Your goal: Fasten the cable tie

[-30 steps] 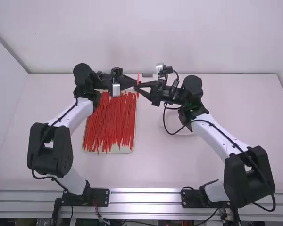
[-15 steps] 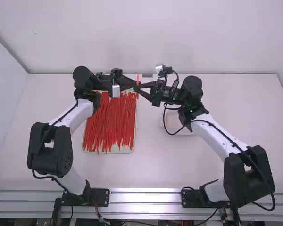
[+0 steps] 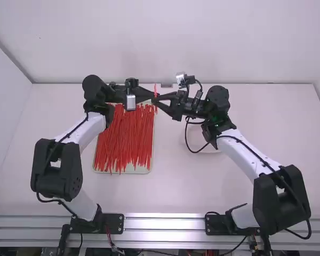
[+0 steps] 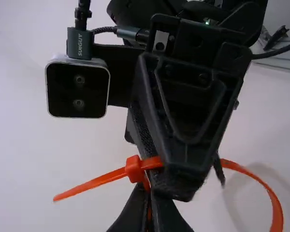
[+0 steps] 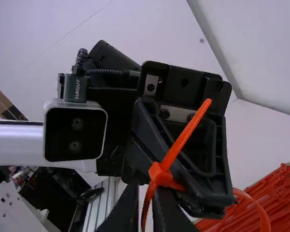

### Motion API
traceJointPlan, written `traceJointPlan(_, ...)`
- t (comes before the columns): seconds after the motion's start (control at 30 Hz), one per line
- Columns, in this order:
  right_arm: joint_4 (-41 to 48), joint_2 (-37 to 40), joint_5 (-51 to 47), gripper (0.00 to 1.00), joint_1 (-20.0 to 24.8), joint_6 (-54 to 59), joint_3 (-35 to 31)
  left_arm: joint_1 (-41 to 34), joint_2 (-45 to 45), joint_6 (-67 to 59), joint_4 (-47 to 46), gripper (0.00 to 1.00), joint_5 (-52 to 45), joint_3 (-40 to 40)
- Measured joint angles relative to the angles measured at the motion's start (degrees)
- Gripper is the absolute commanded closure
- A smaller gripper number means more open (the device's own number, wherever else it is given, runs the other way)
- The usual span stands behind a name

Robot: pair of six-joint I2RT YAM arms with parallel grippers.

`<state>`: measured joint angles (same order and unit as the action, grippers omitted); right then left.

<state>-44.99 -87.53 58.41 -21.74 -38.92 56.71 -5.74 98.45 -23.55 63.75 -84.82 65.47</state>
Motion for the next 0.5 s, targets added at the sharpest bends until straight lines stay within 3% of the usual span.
traceJointPlan(0.13, -0.04, 0.0, 2.73, 0.72, 0.9, 0.63, 0.0, 0.07, 0.0, 0.0, -0.04, 0.98, -0.02, -0.48)
traceJointPlan(0.5, 4.68, 0.22, 5.11, 0.56, 5.97, 1.14, 0.24, 0.39, 0.0, 4.37, 0.59, 0.98, -3.54, -1.05)
